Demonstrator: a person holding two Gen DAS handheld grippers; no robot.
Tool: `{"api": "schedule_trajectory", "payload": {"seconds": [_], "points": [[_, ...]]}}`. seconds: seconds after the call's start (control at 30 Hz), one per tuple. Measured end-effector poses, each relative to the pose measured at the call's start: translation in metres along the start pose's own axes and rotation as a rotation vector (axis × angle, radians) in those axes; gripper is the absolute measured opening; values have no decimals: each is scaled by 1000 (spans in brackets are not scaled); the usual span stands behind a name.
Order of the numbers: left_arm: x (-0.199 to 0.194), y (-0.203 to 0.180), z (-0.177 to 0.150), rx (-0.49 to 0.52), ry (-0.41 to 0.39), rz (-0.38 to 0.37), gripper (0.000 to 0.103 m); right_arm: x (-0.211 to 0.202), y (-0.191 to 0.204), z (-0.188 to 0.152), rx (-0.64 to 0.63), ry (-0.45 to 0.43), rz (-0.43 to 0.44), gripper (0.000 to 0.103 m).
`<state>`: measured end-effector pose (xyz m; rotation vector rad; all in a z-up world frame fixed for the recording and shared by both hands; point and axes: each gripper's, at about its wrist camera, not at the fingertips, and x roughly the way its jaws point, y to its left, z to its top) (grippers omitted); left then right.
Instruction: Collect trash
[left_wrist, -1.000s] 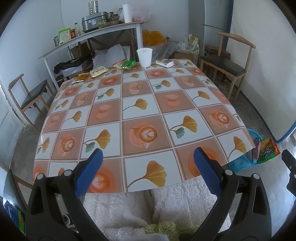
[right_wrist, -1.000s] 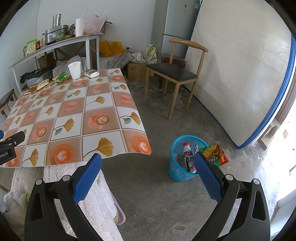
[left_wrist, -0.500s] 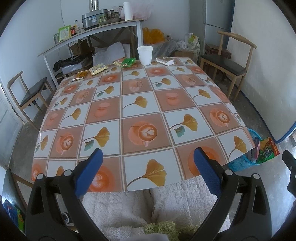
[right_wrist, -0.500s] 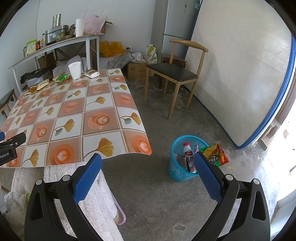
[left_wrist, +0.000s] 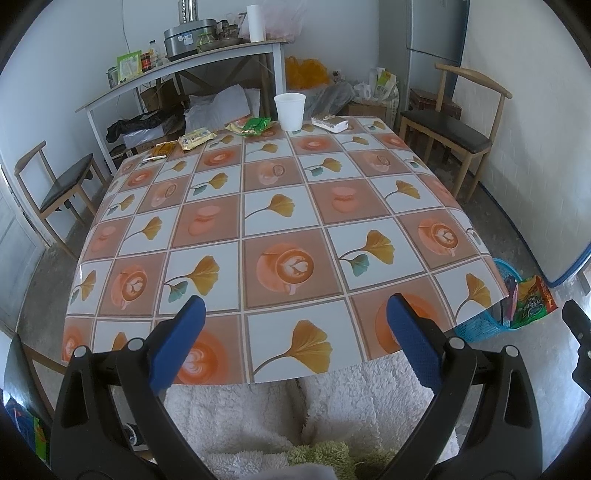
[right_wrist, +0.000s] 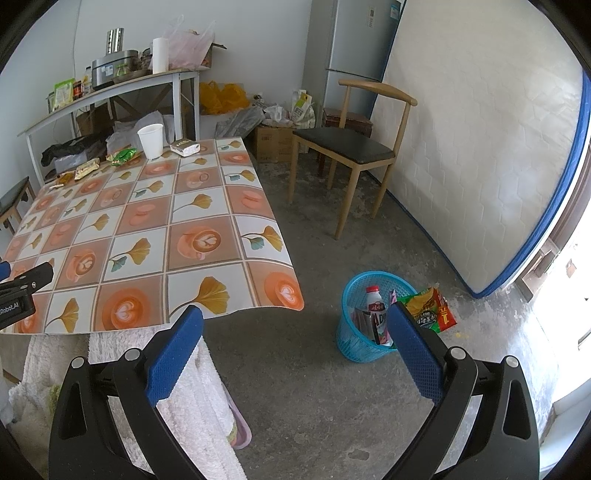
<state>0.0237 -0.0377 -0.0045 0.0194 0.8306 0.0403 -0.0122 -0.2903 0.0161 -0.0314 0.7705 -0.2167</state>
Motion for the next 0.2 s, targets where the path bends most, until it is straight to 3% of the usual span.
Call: {"api": "schedule_trajectory", "payload": {"seconds": [0.2], "points": [[-2,-1,3,0,-7,-10,95,0,0,0,0,0,-1,97]]}}
